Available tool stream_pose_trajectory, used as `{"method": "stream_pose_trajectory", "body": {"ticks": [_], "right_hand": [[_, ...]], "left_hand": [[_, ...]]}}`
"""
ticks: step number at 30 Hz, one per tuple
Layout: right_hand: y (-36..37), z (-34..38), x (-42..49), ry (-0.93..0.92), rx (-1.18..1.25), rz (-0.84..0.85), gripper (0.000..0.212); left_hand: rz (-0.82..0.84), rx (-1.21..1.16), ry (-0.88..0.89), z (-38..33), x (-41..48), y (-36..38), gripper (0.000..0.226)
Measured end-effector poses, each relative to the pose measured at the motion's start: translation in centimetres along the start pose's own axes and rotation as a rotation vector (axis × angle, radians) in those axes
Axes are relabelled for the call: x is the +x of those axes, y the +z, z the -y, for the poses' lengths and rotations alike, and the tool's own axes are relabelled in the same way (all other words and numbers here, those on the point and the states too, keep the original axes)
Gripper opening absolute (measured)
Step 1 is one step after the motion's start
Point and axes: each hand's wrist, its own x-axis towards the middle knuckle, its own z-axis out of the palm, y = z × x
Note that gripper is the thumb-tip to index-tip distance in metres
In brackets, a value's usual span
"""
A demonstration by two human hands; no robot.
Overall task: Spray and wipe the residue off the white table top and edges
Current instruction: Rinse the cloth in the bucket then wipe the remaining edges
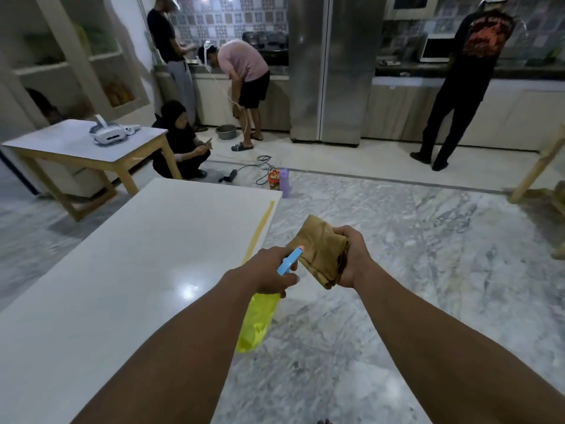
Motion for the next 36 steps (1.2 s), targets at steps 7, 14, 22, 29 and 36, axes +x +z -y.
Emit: {"method": "stream_pose_trajectory", "body": {"ticks": [7, 14, 22, 29, 36], "right_hand": [[0.9, 6.4, 11.5, 0.072, -0.032, 0.035, 0.045], [2.6, 8.2, 20.6, 0.177, -0.07, 0.033, 0.042], [5.5, 9.4, 29.5, 0.19, -0.041, -0.077, 0.042], [9.8, 11.3, 40.9, 0.145, -0.339, -0.305, 0.022], [13.3, 11.5, 54.3, -0.129, -0.876, -0.347, 0.042]], "left_hand": [[0.002, -0.037, -0.071, 1.9, 10.8, -2.7, 0.016], [0.026, -0.073, -0.11, 5.1, 18.2, -3.6, 0.009], [-0.012, -0.054, -0.154, 10.5, 24.9, -8.5, 0.008], [-0.199, -0.23, -0.254, 16.0, 29.4, -11.9, 0.014], [-0.346, -0.232, -0.336, 19.9, 35.5, -13.4, 0.016]]}}
